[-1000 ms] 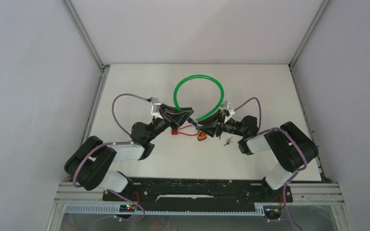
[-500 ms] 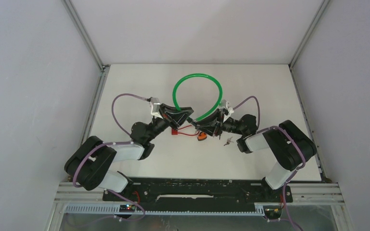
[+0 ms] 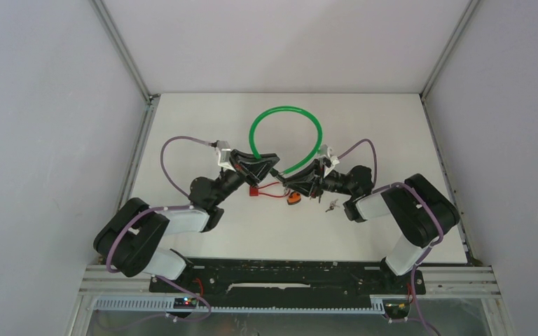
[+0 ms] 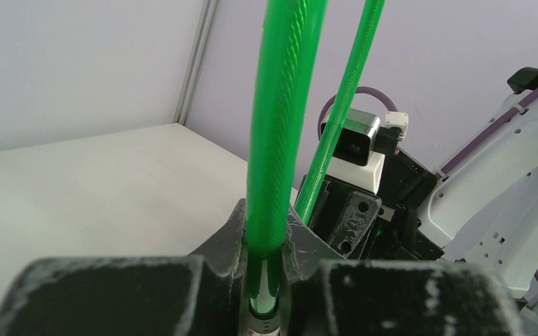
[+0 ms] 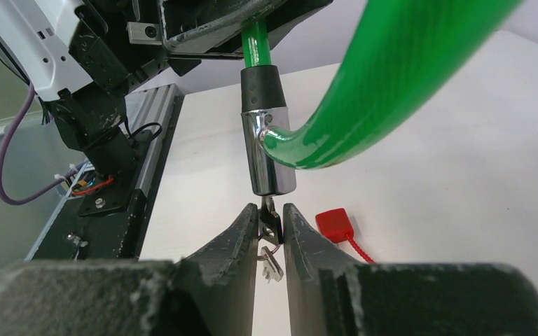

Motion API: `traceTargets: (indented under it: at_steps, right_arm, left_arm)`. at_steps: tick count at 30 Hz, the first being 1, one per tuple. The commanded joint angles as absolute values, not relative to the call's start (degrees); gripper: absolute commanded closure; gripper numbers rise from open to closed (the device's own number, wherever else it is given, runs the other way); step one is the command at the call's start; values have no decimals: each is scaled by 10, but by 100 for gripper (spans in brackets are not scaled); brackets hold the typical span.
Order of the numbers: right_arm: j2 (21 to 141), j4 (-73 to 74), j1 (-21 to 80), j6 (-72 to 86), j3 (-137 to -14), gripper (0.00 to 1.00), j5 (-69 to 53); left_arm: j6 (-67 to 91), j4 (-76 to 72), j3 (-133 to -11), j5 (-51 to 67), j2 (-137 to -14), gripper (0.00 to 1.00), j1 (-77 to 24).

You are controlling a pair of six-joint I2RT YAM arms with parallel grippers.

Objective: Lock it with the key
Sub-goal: Lock the lock.

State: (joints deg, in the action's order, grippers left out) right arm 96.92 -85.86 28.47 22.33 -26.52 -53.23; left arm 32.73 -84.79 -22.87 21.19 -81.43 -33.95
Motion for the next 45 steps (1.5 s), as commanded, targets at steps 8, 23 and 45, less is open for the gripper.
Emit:
traceTargets:
  at_steps: [8, 23, 45]
  right_arm:
    - [979, -873, 300, 221, -282, 88, -561]
    - [963, -872, 307, 191, -255, 100, -445]
    - [887, -820, 431, -103, -185, 100, -100]
  left_arm:
    - [329, -913, -263, 218, -801, 100, -340]
    - [335, -913, -258, 195, -806, 100, -340]
    - [352, -913, -253, 105, -815, 100, -340]
